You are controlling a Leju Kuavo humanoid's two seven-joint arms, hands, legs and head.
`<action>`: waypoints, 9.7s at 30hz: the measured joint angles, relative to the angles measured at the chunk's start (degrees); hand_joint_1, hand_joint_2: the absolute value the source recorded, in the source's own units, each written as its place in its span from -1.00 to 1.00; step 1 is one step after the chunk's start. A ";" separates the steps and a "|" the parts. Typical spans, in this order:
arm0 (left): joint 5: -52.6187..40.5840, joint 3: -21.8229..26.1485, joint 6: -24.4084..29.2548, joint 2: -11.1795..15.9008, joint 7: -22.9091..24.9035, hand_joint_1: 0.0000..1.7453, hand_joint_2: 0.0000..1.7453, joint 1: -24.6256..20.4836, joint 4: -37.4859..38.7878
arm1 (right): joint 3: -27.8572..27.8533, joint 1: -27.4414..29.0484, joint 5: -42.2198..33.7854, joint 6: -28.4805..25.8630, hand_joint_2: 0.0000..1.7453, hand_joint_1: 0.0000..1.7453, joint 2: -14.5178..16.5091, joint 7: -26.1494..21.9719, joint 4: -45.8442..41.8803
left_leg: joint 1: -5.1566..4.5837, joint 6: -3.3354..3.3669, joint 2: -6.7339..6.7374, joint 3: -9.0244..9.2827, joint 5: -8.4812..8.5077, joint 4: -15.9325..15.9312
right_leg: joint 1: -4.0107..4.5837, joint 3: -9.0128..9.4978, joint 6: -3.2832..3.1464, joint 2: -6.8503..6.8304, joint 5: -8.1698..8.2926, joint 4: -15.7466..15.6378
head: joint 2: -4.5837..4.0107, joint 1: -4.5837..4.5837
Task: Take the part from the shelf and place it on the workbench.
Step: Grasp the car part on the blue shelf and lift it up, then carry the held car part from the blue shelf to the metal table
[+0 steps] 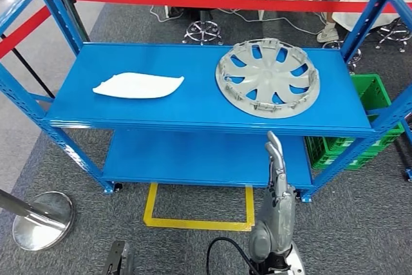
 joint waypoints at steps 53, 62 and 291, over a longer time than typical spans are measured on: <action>-0.76 0.43 0.17 -0.38 -1.09 -1.00 -1.00 -0.12 0.00 | 0.07 0.15 0.08 0.02 -1.00 -1.00 -0.26 0.82 -0.10 | -0.18 -1.57 -0.06 -2.24 -8.99 13.22 | -0.15 -6.74 -2.28 -0.23 5.88 1.73 | -0.01 -0.37; -2.08 -0.03 -0.74 -0.66 -1.44 -1.00 -1.00 -0.36 0.00 | 0.07 -2.34 5.17 6.06 1.00 -1.00 -0.27 4.63 0.96 | -0.04 0.77 -0.05 4.13 -2.66 -1.26 | 0.17 -6.90 0.21 -0.23 4.24 3.00 | 0.00 0.14; 3.06 0.72 -3.40 -0.83 -1.92 -1.00 1.00 0.14 0.07 | -7.10 -2.92 -6.58 4.66 1.00 1.00 7.03 -0.80 -7.00 | -0.13 -1.25 -0.11 4.87 -4.71 -0.43 | -0.10 -7.66 -1.83 -0.20 7.71 0.78 | -0.02 0.38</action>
